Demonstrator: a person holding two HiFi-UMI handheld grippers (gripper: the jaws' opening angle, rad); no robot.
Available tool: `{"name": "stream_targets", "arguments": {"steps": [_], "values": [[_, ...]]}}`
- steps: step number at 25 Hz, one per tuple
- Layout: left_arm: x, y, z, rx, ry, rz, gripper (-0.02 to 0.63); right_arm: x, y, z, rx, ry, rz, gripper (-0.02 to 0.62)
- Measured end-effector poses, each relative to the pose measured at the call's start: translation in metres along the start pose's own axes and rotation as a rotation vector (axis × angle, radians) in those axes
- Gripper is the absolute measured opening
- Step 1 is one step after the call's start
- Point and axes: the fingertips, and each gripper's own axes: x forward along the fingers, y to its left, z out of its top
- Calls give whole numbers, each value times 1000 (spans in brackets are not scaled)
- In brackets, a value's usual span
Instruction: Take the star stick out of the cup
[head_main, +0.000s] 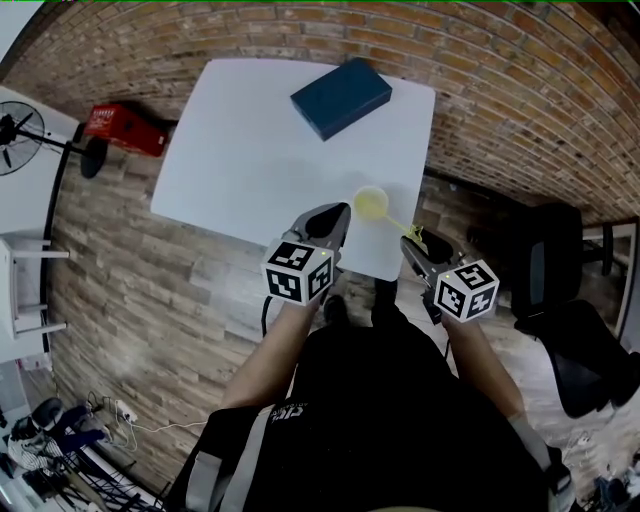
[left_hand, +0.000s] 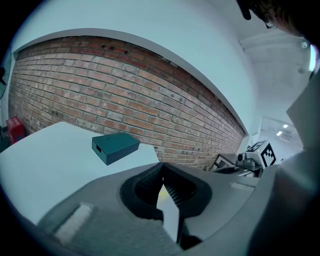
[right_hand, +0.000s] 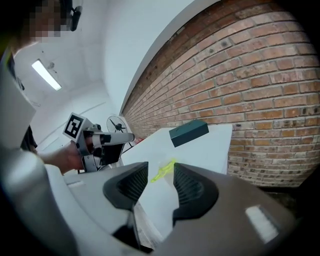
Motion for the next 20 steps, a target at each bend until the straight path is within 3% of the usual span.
{"name": "stream_targets", "arguments": {"steps": [6,10,16,20], "values": [[-7,4,-4,-13,-1,13,6,8,3,2,-35,23,1,120],[-17,9,-1,-22,-18,26,6,10,5,3,-71,45,-18,40],[-28,16,8,-32,-53,40,6,10,2,11,-126,65,-47,25],[-33,7,11,48,-46,27,6,4,1,22,-149,43,-63,20]]}}
